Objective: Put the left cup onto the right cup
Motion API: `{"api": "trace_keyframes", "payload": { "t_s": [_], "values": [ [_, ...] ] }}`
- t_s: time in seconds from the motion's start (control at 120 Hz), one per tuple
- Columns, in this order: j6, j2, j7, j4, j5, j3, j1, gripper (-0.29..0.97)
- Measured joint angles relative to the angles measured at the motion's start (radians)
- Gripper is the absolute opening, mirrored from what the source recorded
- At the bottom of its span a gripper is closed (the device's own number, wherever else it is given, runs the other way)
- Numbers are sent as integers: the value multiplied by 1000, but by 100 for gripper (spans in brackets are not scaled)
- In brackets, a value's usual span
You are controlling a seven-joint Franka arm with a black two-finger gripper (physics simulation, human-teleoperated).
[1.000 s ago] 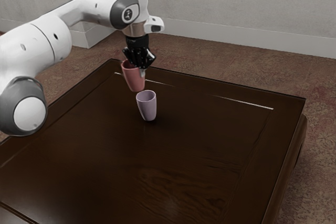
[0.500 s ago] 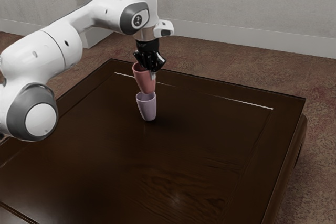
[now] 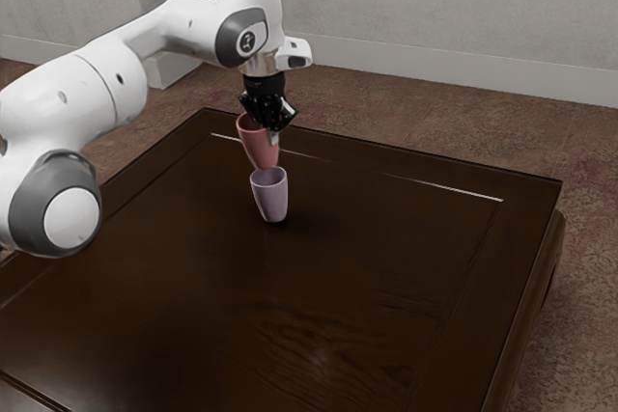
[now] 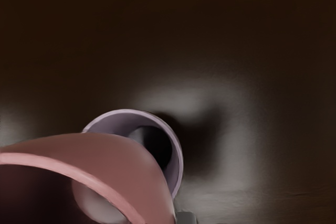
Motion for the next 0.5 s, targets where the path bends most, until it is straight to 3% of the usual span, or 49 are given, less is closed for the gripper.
{"api": "trace_keyframes", "payload": {
  "t_s": [0.117,0.5],
  "values": [
    [4,-45,-5,-66,-9,7,-1,-11],
    [5,-61,-40,-77,-11,-28,-4,-11]
  ]
}}
